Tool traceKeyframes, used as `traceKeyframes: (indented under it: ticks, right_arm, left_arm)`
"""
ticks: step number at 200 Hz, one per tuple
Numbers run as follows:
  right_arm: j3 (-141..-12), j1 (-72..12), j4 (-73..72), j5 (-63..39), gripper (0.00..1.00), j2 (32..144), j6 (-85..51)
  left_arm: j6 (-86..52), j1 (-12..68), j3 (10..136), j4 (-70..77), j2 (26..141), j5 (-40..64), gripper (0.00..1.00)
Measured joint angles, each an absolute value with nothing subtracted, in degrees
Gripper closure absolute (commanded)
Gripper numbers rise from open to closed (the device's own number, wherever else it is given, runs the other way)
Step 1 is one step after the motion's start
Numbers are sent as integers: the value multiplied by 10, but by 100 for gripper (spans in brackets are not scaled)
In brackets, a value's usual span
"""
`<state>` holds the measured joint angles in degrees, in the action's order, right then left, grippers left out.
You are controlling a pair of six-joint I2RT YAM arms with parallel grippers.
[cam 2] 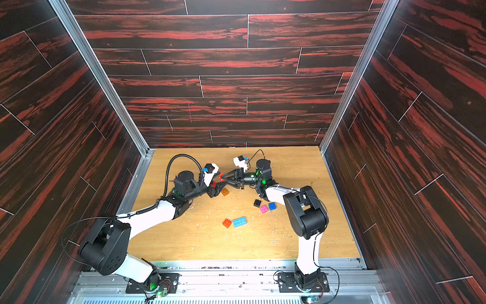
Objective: Assemble the letter v with lego
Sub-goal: Pick up the lego brick from the center of the board.
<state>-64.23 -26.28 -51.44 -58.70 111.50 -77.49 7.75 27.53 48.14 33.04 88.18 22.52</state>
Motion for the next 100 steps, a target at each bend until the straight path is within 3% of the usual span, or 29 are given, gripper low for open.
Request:
traceKeyframes:
  ticks: [100]
  right_arm:
    - [-658, -263, -596, -645, 64, 1157, -854]
  left_arm:
    - [118, 277, 493, 265, 868, 235, 50]
